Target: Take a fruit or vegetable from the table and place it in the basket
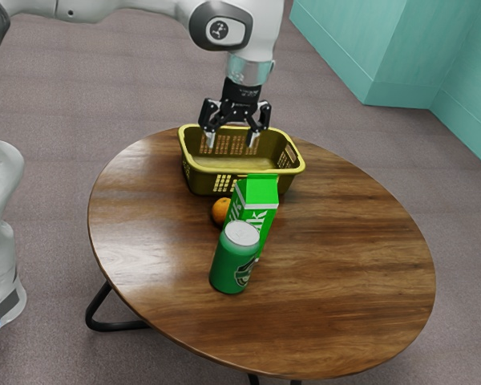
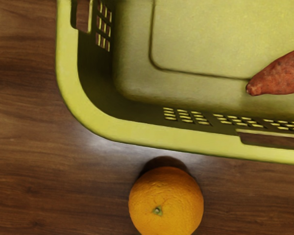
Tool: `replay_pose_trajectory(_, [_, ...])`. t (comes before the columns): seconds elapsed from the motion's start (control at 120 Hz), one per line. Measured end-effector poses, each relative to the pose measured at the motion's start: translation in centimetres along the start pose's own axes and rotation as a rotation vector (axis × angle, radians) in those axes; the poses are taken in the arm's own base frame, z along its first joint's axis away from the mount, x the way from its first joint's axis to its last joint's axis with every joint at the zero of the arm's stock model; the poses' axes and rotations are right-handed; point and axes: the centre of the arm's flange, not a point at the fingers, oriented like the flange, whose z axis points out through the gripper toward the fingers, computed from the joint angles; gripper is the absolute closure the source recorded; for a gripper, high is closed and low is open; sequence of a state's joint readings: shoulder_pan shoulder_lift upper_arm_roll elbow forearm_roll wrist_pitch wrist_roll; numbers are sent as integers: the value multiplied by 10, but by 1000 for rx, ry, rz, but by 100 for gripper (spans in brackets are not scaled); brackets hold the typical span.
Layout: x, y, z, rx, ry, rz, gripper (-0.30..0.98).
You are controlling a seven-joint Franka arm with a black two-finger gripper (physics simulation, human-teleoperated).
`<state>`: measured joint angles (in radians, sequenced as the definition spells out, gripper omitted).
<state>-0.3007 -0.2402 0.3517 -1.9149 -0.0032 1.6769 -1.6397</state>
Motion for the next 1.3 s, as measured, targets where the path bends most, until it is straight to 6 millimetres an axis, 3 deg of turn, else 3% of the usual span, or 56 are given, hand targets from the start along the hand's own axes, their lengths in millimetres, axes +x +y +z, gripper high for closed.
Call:
replay_pose_trajectory(0.433, [-6,1,2,2,2,-2,0])
replay_pose_trajectory(0.617, [-4,8,15,30,13,-11,0])
replay_pose_trajectory(0.842, [3,5,14,49,31,-18,0])
replay_pose_trajectory(1.133, [-12,0,7,27,56,23,0])
replay_pose_trajectory(1.3, [-16,-12,38,56,49,45,0])
